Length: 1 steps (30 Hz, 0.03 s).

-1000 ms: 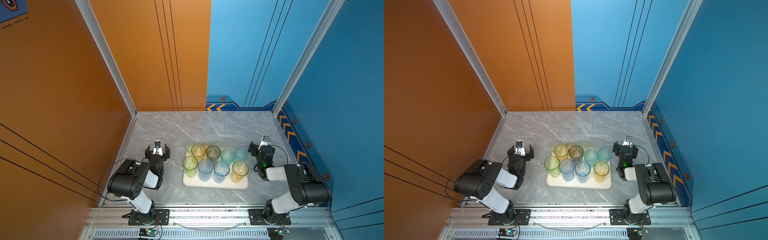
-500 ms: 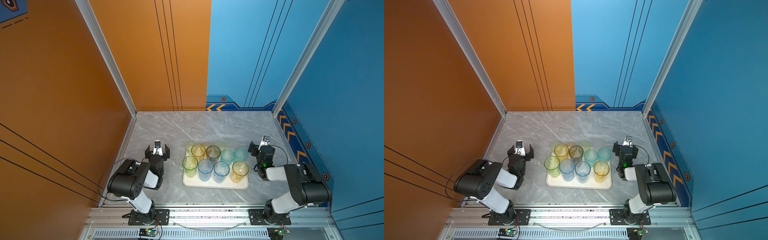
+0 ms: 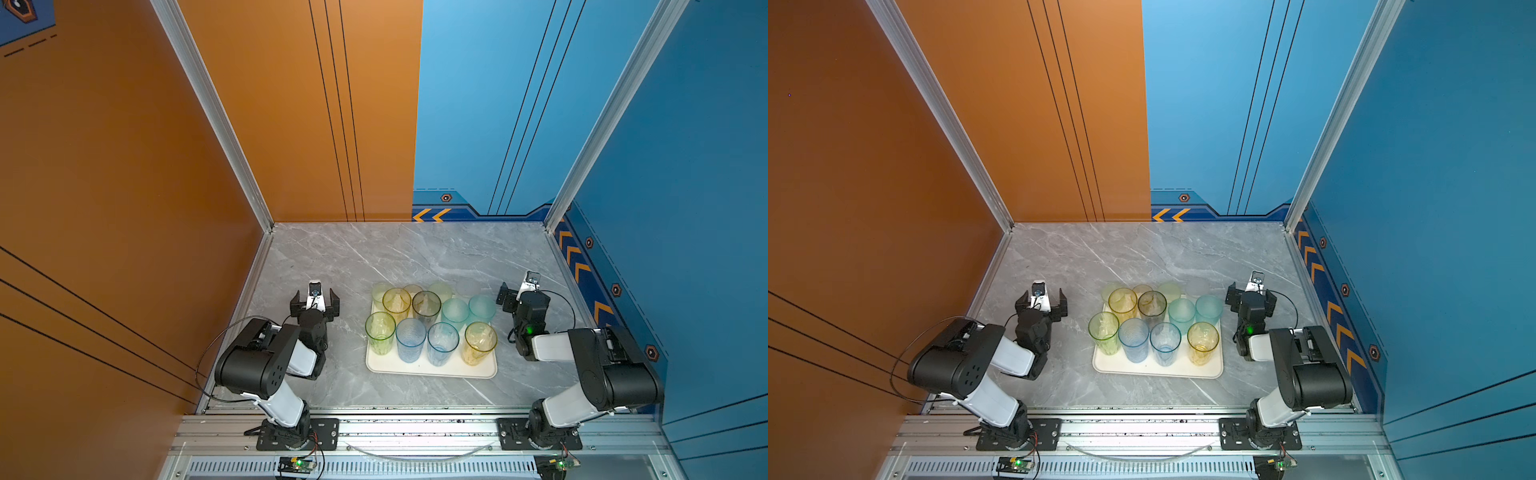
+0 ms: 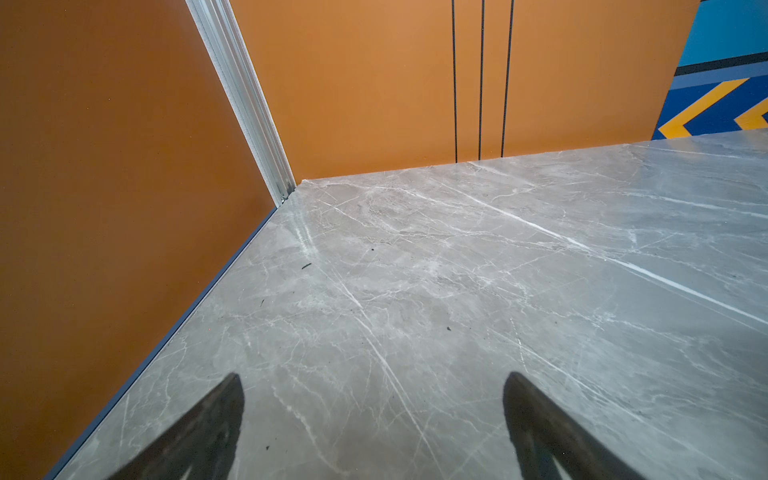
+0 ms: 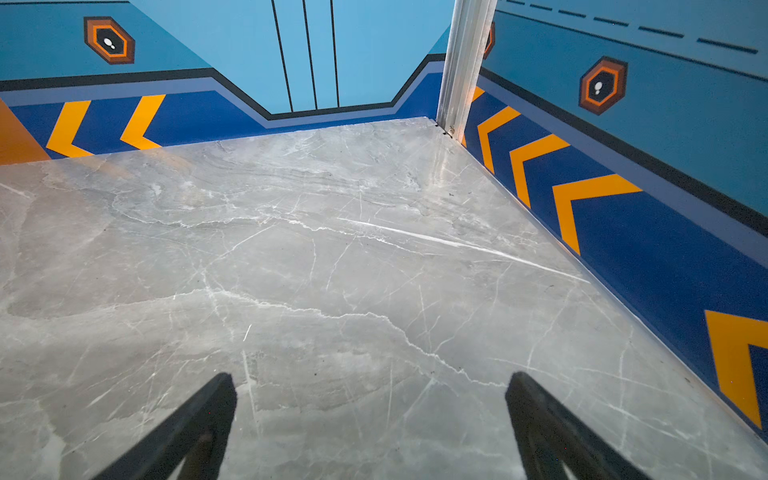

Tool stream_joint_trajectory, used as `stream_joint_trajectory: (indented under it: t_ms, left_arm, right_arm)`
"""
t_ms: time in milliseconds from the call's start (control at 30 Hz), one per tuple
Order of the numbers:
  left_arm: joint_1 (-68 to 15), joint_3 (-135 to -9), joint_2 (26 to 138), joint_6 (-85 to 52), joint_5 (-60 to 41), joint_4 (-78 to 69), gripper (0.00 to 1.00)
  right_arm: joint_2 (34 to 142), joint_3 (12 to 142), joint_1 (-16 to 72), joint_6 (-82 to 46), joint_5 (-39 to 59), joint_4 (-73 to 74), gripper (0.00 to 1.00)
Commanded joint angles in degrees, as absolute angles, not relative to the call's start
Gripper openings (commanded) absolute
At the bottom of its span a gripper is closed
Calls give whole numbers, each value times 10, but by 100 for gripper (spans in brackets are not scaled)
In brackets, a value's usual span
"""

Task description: Place the glasses into the tray

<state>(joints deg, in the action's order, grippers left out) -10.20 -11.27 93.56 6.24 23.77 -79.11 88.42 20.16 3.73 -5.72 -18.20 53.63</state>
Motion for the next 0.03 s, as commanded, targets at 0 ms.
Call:
stream_joint_trajectory:
  t_ms: [0]
  left_arm:
    - [-105, -113, 940, 70, 230, -796, 98]
  right_arm:
    - [886, 200, 35, -48, -180, 548, 100]
